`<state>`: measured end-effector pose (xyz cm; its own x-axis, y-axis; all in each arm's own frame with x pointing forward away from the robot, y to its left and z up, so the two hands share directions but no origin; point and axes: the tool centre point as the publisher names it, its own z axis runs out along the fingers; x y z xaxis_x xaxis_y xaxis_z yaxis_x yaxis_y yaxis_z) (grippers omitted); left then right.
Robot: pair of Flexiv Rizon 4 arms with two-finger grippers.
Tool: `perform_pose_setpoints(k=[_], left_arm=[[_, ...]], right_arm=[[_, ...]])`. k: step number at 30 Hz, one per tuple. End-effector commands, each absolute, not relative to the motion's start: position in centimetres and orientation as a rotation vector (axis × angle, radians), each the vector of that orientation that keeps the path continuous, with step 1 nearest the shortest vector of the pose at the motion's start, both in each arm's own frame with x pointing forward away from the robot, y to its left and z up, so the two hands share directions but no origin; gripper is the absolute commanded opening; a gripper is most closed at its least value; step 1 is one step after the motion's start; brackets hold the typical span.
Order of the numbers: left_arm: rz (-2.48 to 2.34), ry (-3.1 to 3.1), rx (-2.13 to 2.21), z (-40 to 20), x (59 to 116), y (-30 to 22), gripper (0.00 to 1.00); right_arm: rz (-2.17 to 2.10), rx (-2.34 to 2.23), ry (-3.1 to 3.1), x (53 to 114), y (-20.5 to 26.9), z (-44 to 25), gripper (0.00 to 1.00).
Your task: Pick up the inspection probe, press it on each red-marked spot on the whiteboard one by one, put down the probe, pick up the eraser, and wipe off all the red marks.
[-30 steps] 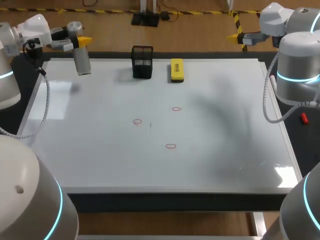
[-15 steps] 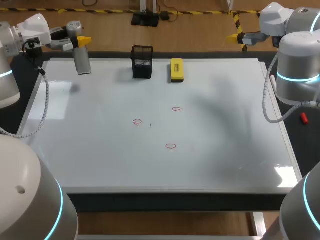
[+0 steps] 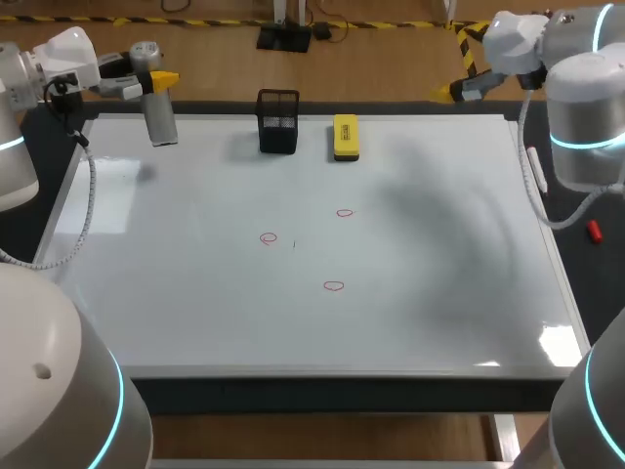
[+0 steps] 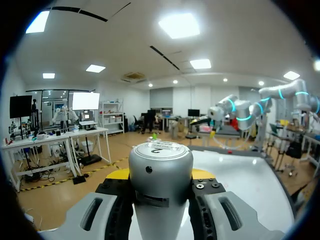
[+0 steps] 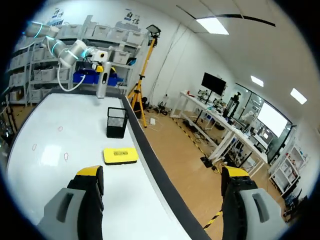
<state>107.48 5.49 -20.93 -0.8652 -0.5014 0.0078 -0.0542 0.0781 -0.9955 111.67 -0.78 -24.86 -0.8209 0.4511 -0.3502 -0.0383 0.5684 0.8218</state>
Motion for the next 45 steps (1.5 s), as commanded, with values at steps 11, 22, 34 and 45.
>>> perform_pose_setpoints(k=[11, 22, 34, 45], left_arm=[[-1.846, 2.025, -0.552, -20.9, 107.5, 5.5, 0.0], [-1.846, 2.025, -0.552, -20.9, 107.5, 5.5, 0.0], [-1.846, 2.025, -0.552, -20.9, 107.5, 5.5, 0.0], [-1.846, 2.025, -0.552, -20.9, 107.5, 5.5, 0.0]], right_arm=[[0.263, -0.877, 2.763, 113.9, 2.9, -27.7, 1.0], [0.078, -1.166, 2.653, 113.1, 4.8, -28.4, 1.0], [0.078, -1.166, 2.653, 113.1, 4.8, -28.4, 1.0], [0.078, -1.166, 2.653, 113.1, 4.8, -28.4, 1.0]])
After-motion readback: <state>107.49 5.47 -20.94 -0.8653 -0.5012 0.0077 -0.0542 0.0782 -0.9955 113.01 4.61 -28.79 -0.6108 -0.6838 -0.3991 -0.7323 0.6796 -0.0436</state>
